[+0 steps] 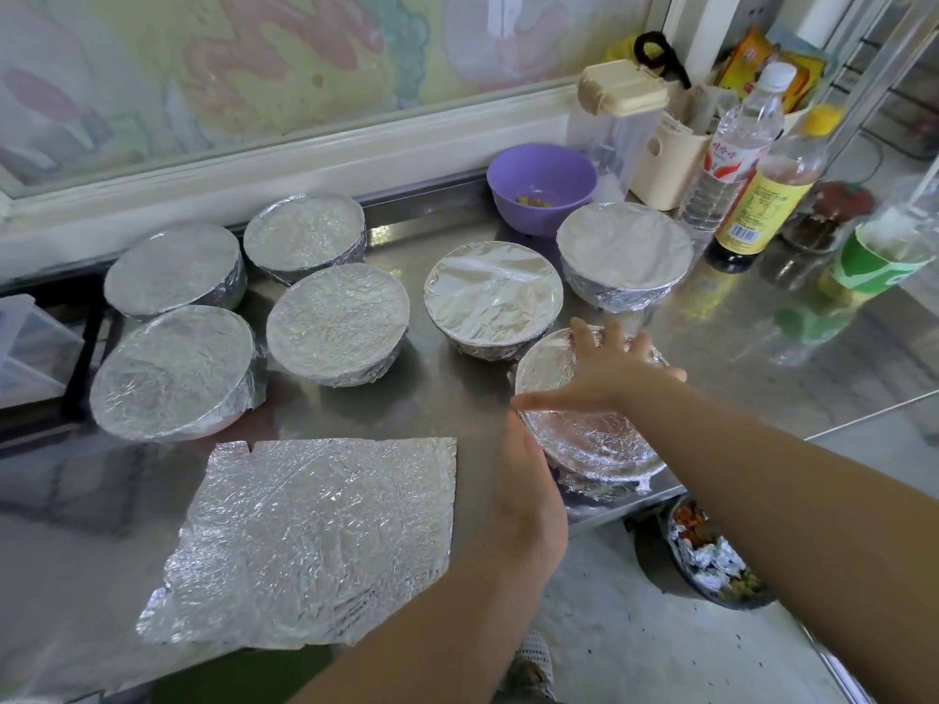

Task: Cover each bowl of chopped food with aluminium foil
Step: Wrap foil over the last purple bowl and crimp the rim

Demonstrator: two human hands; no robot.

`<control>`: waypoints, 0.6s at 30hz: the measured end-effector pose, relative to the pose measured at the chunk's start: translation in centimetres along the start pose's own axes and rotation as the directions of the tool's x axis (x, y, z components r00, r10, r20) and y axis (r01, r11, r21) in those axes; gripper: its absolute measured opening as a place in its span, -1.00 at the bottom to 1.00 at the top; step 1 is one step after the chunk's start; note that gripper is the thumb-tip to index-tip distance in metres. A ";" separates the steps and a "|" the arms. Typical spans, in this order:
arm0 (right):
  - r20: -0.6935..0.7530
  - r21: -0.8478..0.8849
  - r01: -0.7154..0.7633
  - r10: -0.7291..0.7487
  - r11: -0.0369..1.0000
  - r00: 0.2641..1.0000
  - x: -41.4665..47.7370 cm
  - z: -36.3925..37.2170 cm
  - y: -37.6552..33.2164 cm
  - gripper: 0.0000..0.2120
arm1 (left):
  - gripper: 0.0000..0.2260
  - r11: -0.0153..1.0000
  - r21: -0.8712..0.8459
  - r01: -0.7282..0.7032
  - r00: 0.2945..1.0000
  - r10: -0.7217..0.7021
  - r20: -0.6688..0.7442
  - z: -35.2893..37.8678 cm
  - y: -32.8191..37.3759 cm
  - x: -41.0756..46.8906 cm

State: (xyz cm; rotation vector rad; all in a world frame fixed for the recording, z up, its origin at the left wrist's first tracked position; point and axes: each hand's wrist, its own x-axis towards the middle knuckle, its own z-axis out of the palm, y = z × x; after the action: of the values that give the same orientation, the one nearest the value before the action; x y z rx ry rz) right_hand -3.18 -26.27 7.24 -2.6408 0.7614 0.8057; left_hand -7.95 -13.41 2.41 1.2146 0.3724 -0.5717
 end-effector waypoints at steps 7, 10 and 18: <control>-0.031 0.009 -0.009 0.009 1.000 0.999 -0.4 0.1 -0.2 0.38 | -0.61 1.000 -0.021 0.024 0.999 -0.023 0.026 1.2 0.4 -0.7; -0.034 0.005 -0.018 0.018 1.000 0.999 -0.5 0.2 -0.3 0.38 | -0.60 1.000 0.015 -0.021 1.000 0.021 0.020 1.3 1.4 -1.7; 0.002 0.063 0.022 -0.022 0.998 1.000 -0.1 0.5 0.6 0.45 | -0.67 0.976 0.219 0.011 0.988 -0.045 0.150 -2.3 4.4 0.4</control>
State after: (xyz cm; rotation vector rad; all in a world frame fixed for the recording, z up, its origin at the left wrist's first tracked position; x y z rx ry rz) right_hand -3.77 -26.53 6.79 -2.5877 0.7436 0.7661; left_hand -4.94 -10.22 4.86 1.3665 0.1998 -0.7407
